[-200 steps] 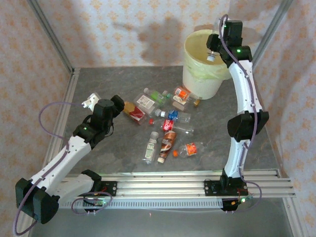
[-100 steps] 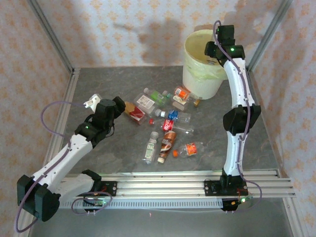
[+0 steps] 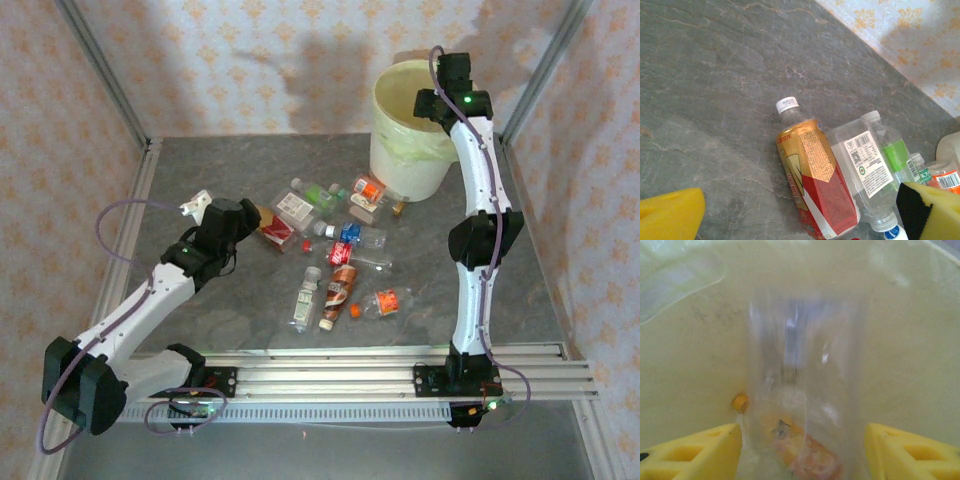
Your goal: Put the plastic bottles in the bin
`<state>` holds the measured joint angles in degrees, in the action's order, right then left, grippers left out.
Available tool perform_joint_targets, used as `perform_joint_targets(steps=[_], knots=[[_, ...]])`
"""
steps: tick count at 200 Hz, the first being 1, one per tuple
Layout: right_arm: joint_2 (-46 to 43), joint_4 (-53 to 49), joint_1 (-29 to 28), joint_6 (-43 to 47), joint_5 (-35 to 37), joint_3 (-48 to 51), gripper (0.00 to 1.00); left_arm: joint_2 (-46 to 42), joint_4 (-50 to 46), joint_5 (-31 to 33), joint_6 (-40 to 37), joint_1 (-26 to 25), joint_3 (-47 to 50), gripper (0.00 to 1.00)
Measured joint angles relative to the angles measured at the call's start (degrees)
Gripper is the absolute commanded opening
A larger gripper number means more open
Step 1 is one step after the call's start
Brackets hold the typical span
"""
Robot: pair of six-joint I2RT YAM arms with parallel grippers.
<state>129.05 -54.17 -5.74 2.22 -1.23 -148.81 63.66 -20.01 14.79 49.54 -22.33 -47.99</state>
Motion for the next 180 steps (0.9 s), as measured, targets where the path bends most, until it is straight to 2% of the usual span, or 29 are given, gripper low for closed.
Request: perform_joint_targets(steps=[109, 157, 180], knots=[[-1.97, 0.02, -0.11, 0.04, -2.49, -1.2, 0.73, 3.04, 0.02, -2.16, -0.61, 0.0, -1.11, 1.0], [-9.64, 1.44, -1.09, 0.72, -5.03, 1.86, 0.77, 5.14, -0.28, -7.63, -3.74, -0.22, -3.1, 1.0], [-15.82, 4.15, -1.75, 0.92, -6.29, 8.09, 0.79, 5.14, -2.82, -8.35, -6.36, -2.58, -3.34, 1.0]])
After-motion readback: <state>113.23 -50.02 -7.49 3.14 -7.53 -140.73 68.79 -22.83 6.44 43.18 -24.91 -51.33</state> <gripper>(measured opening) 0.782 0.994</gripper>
